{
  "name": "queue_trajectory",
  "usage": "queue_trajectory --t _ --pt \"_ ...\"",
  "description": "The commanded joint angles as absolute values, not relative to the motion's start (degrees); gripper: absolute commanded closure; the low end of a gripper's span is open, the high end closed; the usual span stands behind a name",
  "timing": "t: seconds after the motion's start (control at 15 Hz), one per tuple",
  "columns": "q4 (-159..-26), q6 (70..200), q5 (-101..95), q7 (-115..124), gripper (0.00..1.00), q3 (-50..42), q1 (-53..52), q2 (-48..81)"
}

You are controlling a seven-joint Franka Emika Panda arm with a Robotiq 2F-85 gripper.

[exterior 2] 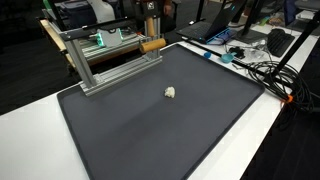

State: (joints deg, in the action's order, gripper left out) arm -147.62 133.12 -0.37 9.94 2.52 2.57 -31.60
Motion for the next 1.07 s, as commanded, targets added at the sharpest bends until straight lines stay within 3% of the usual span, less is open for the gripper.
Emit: queue_trajectory --t 0.0,0.07,0.13,0.47,0.53,1.0 --pt "-139.74 131.7 0.5 10.04 0.79 2.33 2.46 -22.6" --pt "-138.11 130.35 1.64 9.22 0.79 1.87 1.78 -20.91" --pt "-143.47 132.78 -0.08 10.18 0.54 2.45 2.59 -25.93" --pt "-139.27 131.92 0.32 10.15 0.54 2.26 2.1 -20.35" --pt "-139.16 131.78 0.32 10.15 0.79 2.25 2.1 -20.36" --pt "-133.37 138.47 -7.62 32.63 0.79 9.36 4.72 -12.21"
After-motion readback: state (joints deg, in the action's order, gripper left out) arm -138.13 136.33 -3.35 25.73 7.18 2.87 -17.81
